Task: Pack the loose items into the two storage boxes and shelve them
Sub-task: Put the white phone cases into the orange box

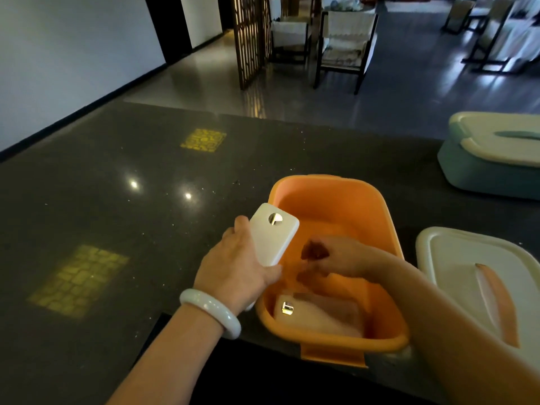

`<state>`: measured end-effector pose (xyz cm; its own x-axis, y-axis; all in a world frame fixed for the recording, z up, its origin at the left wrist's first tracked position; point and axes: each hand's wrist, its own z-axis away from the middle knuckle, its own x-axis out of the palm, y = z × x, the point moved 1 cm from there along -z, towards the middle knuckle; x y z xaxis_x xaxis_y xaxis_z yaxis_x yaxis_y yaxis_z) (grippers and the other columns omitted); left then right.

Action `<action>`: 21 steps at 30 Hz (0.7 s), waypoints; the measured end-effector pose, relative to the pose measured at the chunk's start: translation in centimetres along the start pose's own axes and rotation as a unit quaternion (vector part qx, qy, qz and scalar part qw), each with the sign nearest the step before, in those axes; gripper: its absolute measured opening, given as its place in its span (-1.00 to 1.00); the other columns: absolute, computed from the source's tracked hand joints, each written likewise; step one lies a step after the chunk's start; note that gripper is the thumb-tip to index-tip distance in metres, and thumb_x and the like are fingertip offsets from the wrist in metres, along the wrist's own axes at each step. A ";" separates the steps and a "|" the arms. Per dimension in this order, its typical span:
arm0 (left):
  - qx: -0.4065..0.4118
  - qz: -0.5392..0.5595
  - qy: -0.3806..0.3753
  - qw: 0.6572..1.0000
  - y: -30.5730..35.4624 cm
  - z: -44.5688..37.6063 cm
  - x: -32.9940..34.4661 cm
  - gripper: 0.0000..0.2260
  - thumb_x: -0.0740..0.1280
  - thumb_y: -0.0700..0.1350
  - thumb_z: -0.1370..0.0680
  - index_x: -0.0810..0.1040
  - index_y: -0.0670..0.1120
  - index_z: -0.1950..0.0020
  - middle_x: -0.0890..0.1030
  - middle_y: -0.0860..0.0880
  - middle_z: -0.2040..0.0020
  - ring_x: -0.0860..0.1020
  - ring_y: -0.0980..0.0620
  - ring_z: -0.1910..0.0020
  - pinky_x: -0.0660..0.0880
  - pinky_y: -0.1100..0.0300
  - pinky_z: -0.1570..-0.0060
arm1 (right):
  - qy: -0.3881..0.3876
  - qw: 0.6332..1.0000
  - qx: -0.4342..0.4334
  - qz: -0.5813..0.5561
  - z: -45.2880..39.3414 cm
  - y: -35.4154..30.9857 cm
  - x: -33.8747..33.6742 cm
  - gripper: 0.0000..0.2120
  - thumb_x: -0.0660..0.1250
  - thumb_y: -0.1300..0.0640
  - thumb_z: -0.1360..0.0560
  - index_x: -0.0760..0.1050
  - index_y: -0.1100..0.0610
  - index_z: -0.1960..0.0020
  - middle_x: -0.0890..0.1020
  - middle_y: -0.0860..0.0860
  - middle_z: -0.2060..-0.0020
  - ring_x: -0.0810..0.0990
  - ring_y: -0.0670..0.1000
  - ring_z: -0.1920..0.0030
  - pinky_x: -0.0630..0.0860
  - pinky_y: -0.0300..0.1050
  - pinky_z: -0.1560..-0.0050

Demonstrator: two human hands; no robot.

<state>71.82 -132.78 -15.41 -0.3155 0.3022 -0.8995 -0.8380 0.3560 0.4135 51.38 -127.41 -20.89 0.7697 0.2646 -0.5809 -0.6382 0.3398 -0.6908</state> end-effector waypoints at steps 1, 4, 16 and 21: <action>-0.001 0.009 0.008 1.000 0.2 -0.2 0.0 -0.28 0.49 0.18 -0.35 0.13 0.06 -0.32 0.41 0.01 -0.20 0.50 -0.03 -0.13 0.54 0.06 -0.03 | 0.039 0.996 -0.021 -0.077 0.3 -0.4 -0.6 -0.70 0.36 -0.11 -0.49 0.49 -0.07 -0.18 0.64 -0.12 -0.01 0.65 -0.07 0.01 0.57 -0.11 -0.05; 0.002 0.042 0.038 0.998 1.2 -0.8 -0.1 -0.29 0.50 0.15 -0.35 0.14 0.06 -0.31 0.42 0.01 -0.19 0.51 -0.03 -0.12 0.52 0.11 0.05 | 0.064 0.955 -0.079 -0.277 1.6 -2.1 -1.7 -0.64 0.30 -0.18 -0.43 0.56 -0.02 -0.14 0.69 -0.06 0.01 0.67 -0.04 -0.02 0.61 -0.12 0.01; -0.004 0.362 -0.078 0.929 3.2 -3.1 -0.7 -0.81 0.34 0.01 -0.56 0.51 0.00 -0.14 0.64 0.00 -0.03 0.62 0.03 -0.01 0.56 -0.06 -0.09 | 0.152 0.920 -0.125 -0.339 2.5 -4.0 -2.5 -0.80 0.28 0.10 -0.57 0.53 -0.13 -0.14 0.68 -0.13 0.01 0.67 -0.07 0.00 0.61 -0.22 0.19; -0.076 0.534 -0.059 0.840 3.7 -2.2 0.4 -0.76 0.41 -0.14 -0.51 0.50 -0.02 -0.15 0.66 -0.06 -0.05 0.64 -0.06 -0.02 0.59 -0.13 -0.03 | 0.191 0.968 -0.065 -0.149 3.0 -4.2 -2.3 -0.68 0.43 -0.13 -0.41 0.45 -0.23 -0.13 0.61 -0.28 0.03 0.59 -0.20 0.01 0.52 -0.31 0.17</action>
<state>67.56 -133.29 -14.55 -0.8850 0.4655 -0.0026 -0.1544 -0.2883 0.9450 52.35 -126.79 -15.36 0.8740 -0.1899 -0.4472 -0.4041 0.2270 -0.8861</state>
